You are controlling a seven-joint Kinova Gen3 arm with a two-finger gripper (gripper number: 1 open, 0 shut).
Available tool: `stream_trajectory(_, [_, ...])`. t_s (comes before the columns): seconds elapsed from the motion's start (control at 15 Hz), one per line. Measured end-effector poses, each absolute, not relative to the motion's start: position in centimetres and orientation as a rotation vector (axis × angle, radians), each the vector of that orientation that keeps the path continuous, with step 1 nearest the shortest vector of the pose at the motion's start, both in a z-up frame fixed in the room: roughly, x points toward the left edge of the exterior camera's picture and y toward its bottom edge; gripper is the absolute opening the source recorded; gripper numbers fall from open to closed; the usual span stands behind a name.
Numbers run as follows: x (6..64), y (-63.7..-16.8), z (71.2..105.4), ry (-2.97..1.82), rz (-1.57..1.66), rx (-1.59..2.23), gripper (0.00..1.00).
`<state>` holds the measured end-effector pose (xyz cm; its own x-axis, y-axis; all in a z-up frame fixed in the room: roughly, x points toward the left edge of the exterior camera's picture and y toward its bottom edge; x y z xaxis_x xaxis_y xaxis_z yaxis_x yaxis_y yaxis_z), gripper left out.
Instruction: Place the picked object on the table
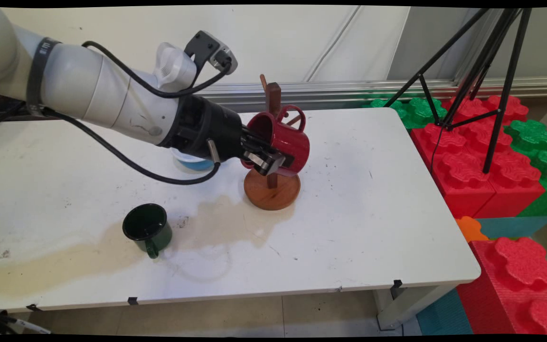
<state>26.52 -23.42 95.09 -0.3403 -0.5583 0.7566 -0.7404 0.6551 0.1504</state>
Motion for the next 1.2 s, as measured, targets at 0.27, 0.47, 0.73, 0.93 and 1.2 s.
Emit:
stream_trajectory(0.27, [25.9,-22.7,96.0,-2.035,0.282,0.990,0.00])
stream_trajectory(0.47, [25.6,-21.5,97.1,-2.050,0.266,0.966,0.00])
stream_trajectory(0.73, [26.2,-20.1,98.3,-2.106,0.263,0.939,0.00])
stream_trajectory(0.93, [27.7,-19.4,99.4,-2.165,0.283,0.934,0.00])
stream_trajectory(1.2, [30.3,-18.9,100.7,-2.248,0.320,0.970,0.00])
